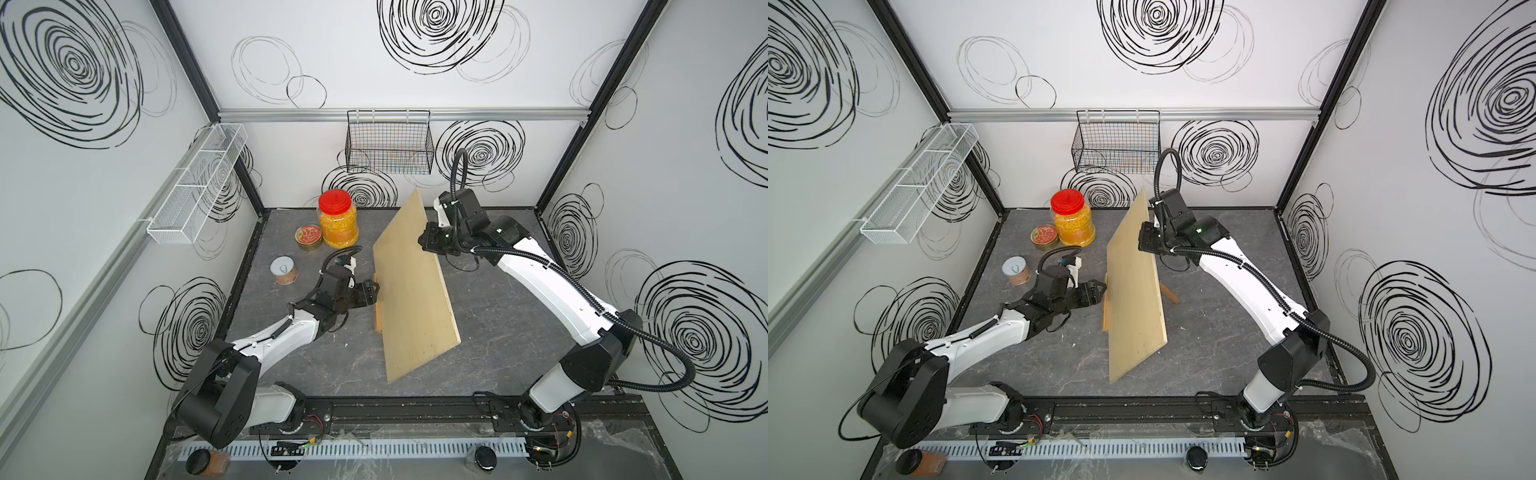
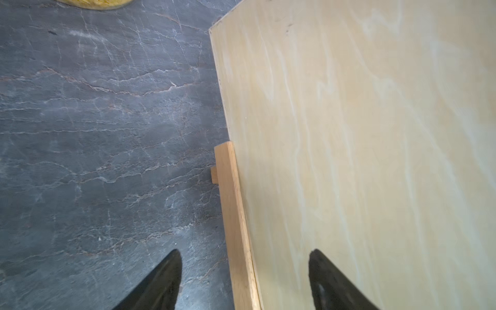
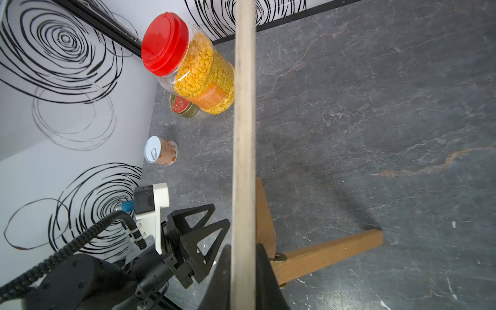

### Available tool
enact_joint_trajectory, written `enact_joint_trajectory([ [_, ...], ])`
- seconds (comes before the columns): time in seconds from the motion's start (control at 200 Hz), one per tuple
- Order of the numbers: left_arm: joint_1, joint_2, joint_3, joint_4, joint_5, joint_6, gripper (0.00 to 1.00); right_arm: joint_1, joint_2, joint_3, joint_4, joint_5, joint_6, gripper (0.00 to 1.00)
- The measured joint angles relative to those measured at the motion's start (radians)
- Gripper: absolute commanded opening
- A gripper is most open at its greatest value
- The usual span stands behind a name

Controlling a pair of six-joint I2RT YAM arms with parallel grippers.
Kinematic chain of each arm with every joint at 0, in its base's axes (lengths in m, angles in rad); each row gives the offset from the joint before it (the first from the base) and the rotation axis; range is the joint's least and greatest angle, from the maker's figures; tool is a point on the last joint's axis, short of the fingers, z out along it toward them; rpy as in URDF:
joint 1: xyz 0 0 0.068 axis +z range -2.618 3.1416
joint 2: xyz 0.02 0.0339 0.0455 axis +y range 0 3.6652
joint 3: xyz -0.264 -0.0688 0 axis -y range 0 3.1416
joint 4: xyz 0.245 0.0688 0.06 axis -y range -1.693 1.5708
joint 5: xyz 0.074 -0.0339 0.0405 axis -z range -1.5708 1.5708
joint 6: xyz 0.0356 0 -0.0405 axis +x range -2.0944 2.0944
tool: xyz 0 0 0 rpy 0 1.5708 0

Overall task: Disassemble the easel
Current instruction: Pick up the drawing board from the easel.

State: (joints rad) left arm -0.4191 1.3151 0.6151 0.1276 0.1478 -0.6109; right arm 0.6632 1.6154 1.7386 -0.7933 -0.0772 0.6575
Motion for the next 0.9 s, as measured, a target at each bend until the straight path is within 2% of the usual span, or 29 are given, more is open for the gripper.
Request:
enact_joint_trajectory([
  [0.11,0.004,0.000,0.000,-0.003,0.000,0.000,0.78,-0.001,0.011,0.019,-0.014,-0.002,-0.005,0.00],
  [0.475,0.038,-0.026,0.000,-0.012,0.018,-0.023,0.78,-0.010,0.035,0.050,-0.024,-0.008,-0.011,0.00],
  [0.901,0.097,-0.050,0.000,-0.013,0.092,-0.063,0.79,-0.011,0.034,0.051,-0.024,-0.020,-0.005,0.00],
])
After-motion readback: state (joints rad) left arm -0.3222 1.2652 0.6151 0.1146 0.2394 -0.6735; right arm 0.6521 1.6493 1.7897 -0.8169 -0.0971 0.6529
